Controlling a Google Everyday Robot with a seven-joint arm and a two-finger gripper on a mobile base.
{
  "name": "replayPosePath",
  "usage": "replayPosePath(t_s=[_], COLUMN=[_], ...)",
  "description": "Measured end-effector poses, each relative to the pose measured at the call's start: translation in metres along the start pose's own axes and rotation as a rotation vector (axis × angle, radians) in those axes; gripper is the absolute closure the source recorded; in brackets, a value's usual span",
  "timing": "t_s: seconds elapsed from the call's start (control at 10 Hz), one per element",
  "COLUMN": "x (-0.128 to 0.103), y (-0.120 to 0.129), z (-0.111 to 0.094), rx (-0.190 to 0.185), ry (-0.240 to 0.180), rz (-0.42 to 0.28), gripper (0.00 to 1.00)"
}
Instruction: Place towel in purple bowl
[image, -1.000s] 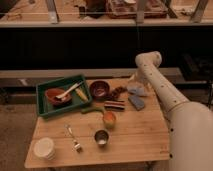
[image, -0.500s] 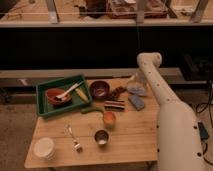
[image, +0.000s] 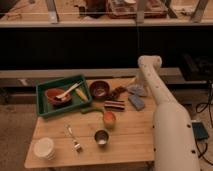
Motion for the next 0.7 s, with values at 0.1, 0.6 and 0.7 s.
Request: replayPosePath(t_s=[0.1,0.6,0.7], x=[0.0,0.002,0.003], y=[0.0,0.006,0.008], z=[0.003,0.02,0.021], rx=[-0.003,-0.036,-0.044], ry=[0.002,0.012,0.015], rz=[-0.001,0.001,0.001], gripper=[0.2,0.47,0.57])
